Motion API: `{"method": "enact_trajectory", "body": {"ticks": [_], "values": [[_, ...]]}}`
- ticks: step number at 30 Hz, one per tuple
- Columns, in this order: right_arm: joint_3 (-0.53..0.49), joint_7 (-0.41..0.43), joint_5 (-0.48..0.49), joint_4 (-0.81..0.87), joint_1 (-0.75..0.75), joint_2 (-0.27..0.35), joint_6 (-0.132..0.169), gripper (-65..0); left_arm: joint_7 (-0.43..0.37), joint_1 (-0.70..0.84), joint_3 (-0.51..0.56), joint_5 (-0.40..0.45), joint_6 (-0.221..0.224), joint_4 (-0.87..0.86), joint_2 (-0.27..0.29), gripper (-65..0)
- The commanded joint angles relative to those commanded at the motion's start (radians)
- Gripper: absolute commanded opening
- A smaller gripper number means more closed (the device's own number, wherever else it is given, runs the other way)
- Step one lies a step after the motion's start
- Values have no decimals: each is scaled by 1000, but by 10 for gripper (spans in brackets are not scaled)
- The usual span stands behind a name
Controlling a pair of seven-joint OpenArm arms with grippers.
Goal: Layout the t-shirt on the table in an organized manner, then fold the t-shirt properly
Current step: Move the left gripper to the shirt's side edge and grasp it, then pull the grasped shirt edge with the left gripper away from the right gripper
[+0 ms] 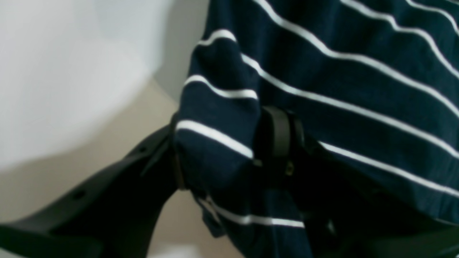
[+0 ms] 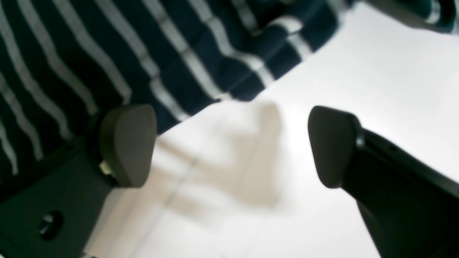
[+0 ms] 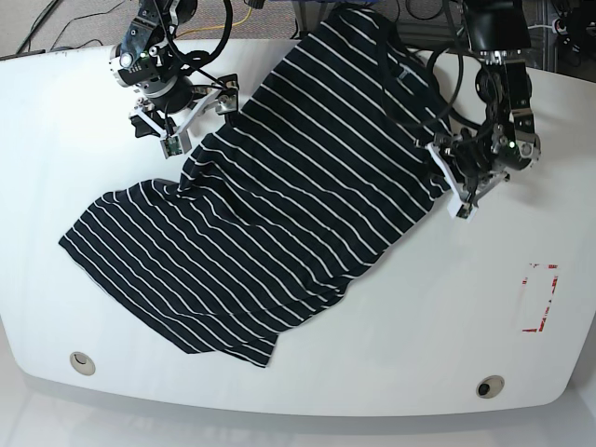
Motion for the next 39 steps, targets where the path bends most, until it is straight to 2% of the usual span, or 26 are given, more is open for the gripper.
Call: {"method": "enact_trajectory", "body": {"ticks": [3, 8, 10, 15, 21, 24, 28, 32, 34, 39], "values": [[0, 0, -2, -2, 11, 17, 0, 0, 0, 44, -2, 0, 0, 46, 3, -407], [0, 0, -2, -2, 25, 20, 0, 0, 0, 97, -23, 0, 0, 110, 43, -407], [0, -2, -2, -2, 32, 20, 0, 0, 2, 110, -34, 0, 0, 127, 58, -426], [0, -2, -2, -2, 38, 20, 0, 0, 3, 123, -35, 0, 0, 137, 80, -524], [43, -2, -3, -3, 60, 20, 0, 0, 35, 121, -35, 0, 0, 137, 81, -525], [75, -2, -3, -20, 77, 20, 0, 0, 68, 110, -35, 0, -2, 138, 80, -472], [106, -2, -2, -49, 107, 31, 0, 0, 91, 68, -41, 0, -2, 164, 64, -289], [115, -2, 3, -51, 114, 55, 0, 0, 92, 34, -37, 0, -2, 199, 40, -135], [117, -2, 3, -49, 114, 57, 0, 0, 107, 3, -35, 0, -2, 198, 37, -111], [118, -2, 2, -48, 110, 58, 0, 0, 132, -94, -35, 0, -2, 195, 37, -104]]}}
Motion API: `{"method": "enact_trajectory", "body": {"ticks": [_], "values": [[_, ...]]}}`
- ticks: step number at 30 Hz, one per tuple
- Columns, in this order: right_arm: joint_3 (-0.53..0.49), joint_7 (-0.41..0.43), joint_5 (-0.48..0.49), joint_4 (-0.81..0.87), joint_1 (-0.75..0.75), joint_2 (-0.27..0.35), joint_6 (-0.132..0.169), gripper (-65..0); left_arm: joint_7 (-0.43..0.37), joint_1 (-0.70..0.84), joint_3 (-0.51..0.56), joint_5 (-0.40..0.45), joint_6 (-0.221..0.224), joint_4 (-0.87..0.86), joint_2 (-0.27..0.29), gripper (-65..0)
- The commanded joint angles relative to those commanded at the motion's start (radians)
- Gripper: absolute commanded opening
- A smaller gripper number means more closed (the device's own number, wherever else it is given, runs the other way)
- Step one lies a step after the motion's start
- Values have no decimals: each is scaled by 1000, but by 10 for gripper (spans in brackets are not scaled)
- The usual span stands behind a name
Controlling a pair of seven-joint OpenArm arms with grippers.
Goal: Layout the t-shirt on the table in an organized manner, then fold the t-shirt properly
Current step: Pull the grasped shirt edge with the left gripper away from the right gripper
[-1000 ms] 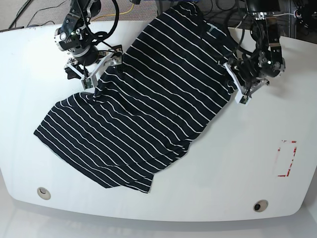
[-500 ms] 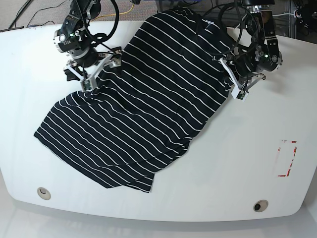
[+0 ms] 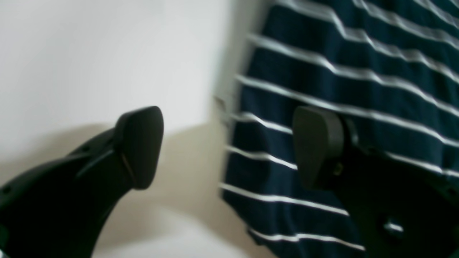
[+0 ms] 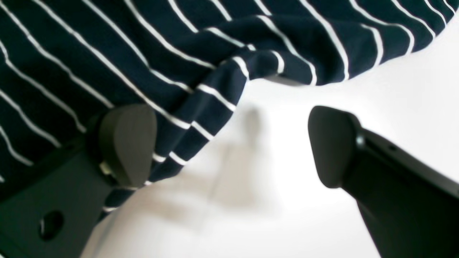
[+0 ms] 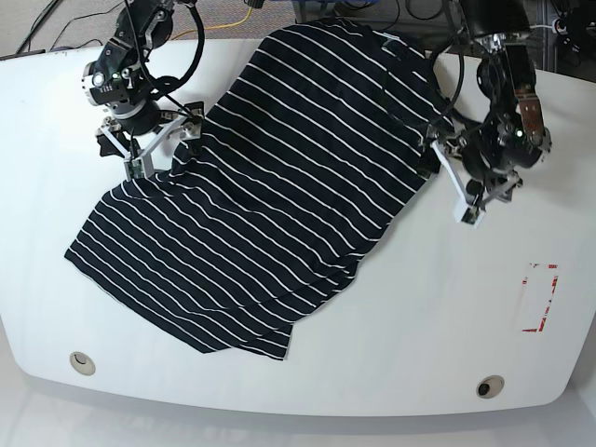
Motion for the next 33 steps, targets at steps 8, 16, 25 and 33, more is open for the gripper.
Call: {"method": "enact_trajectory", "body": {"ticks": [8, 16, 25, 33], "values": [[-3, 0, 5, 0, -5, -5, 0, 0, -5, -183, 25, 2, 2, -72, 51, -104], [-3, 0, 5, 0, -5, -6, 0, 0, -92, -348, 37, 6, 6, -304, 135, -107], [-3, 0, 5, 2, -5, -6, 0, 0, -313, -485, 146, 8, 8, -689, 163, -108], [-3, 0, 5, 2, -5, -6, 0, 0, -503, -565, 261, 2, 92, -970, 186, -108]]}}
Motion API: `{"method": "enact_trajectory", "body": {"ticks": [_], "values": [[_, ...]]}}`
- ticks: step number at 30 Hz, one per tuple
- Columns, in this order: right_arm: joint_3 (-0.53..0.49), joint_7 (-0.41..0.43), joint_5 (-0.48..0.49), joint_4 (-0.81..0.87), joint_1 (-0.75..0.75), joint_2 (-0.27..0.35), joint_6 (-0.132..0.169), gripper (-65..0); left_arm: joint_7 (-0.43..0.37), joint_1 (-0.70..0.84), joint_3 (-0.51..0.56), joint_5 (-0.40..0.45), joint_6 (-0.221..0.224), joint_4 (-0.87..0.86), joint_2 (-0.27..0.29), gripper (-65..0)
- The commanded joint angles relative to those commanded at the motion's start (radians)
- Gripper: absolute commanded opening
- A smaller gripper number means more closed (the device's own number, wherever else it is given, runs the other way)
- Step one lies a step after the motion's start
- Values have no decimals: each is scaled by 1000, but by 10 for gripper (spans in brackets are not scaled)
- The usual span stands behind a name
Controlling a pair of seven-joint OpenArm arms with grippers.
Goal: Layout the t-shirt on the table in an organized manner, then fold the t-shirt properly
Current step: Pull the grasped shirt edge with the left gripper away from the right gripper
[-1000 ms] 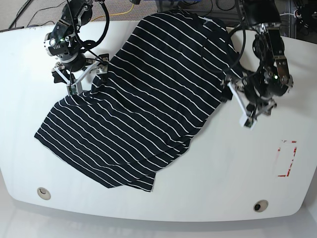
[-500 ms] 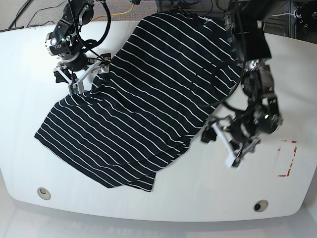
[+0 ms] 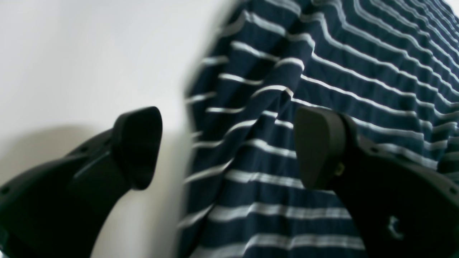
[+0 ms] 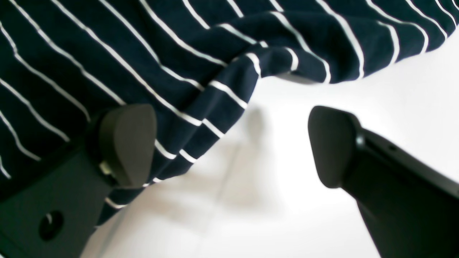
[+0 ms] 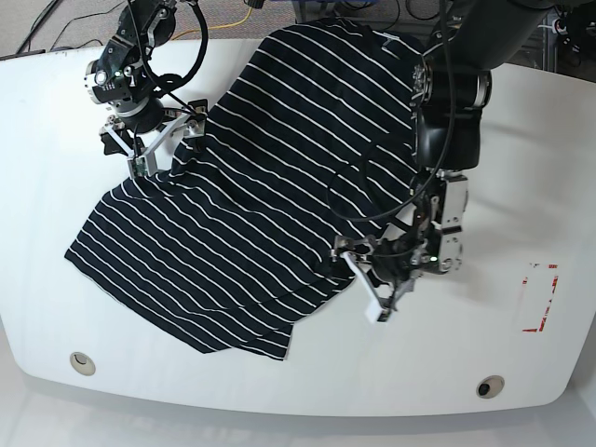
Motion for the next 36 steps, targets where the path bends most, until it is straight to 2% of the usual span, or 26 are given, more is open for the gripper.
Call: {"method": "enact_trajectory", "body": {"ticks": [5, 12, 16, 19, 23, 25, 27, 36], "values": [[0, 0, 0, 0, 0, 0, 0, 0, -54, -23, 32, 0, 18, -91, 34, -108], [2, 0, 0, 0, 0, 0, 0, 0, -58, -40, 84, 5, 72, -141, 40, -110], [3, 0, 0, 0, 0, 0, 0, 0, -58, -41, 127, 5, 77, -155, 40, -124], [3, 0, 0, 0, 0, 0, 0, 0, -58, -40, 155, 5, 77, -164, 38, -239], [3, 0, 0, 0, 0, 0, 0, 0, -60, -40, 155, 5, 77, -167, 29, -450], [3, 0, 0, 0, 0, 0, 0, 0, -60, -40, 152, 5, 77, -167, 15, -504], [3, 0, 0, 0, 0, 0, 0, 0, -60, -40, 144, 5, 77, -167, 2, -531], [3, 0, 0, 0, 0, 0, 0, 0, -60, -34, 9, 5, 77, -161, -89, -532]]}}
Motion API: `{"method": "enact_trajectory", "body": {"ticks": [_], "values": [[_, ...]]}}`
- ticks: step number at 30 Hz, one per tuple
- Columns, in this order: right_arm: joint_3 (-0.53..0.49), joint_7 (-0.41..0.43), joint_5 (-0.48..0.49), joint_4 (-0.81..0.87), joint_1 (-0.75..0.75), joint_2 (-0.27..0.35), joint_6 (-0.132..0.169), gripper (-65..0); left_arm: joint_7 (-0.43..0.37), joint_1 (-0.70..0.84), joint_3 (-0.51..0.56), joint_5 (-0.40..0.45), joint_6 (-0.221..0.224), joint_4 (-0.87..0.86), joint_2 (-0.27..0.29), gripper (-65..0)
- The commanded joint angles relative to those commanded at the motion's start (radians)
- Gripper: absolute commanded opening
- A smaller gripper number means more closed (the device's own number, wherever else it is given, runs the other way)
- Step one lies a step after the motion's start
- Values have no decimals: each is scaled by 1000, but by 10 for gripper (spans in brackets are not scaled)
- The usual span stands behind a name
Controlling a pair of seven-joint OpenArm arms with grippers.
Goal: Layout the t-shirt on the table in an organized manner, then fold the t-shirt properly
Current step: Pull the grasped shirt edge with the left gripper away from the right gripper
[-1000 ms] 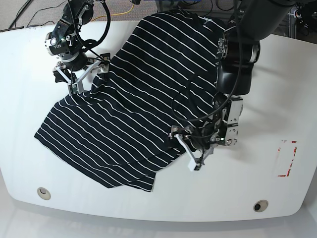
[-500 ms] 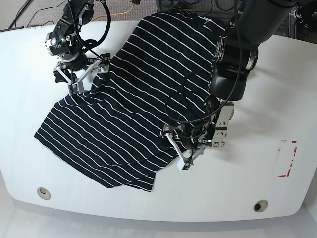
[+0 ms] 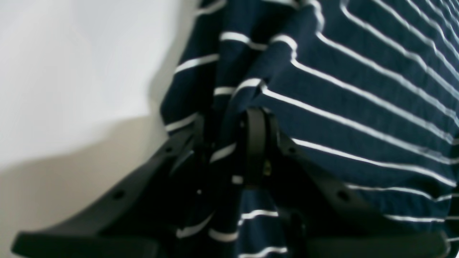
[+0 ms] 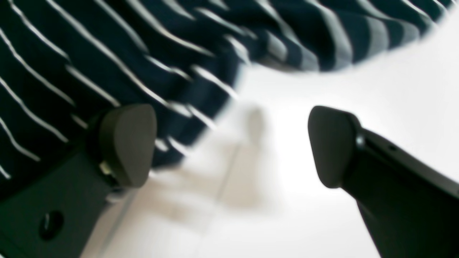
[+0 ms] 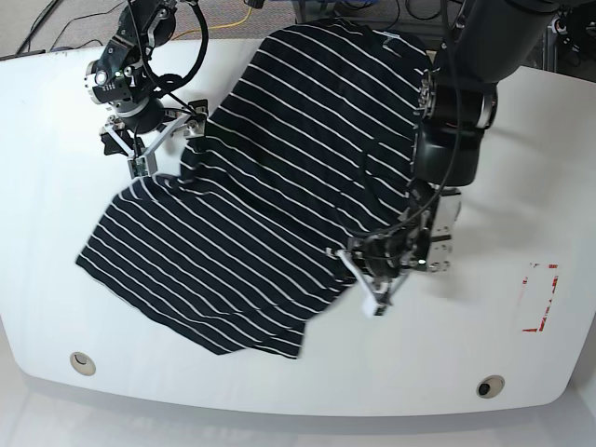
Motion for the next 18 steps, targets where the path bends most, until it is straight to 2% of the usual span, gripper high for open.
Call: {"method": "enact_trajectory", "body": {"ticks": [9, 14, 18], "values": [[-5, -18, 2, 29, -2, -3, 0, 0, 3, 32, -112, -5, 0, 6, -118, -532], [-5, -121, 35, 35, 8, -3, 0, 0, 9, 86, -201, -5, 0, 63, -166, -532], [-5, -213, 164, 35, 0, 5, 0, 0, 18, 164, -270, -5, 0, 149, -207, -532]]}}
